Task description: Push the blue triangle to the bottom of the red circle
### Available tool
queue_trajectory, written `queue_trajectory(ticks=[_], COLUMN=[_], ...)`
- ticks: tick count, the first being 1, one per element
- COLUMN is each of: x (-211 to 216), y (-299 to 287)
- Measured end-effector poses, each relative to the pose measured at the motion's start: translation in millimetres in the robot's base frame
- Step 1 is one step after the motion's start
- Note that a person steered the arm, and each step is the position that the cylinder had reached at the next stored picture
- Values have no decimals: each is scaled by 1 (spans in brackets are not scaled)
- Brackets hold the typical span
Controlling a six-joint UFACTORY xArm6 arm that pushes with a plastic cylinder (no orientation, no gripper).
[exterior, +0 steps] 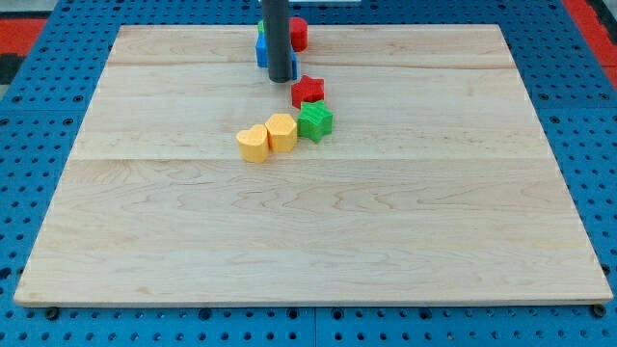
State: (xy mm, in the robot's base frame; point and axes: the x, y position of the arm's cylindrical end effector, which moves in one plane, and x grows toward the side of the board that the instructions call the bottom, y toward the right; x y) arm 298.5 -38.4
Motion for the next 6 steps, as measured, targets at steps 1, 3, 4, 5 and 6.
queue_trajectory(ticks=[1,3,4,5,6], x=[-5,-13,-19,-26,-23], y=[8,22,22,22,40])
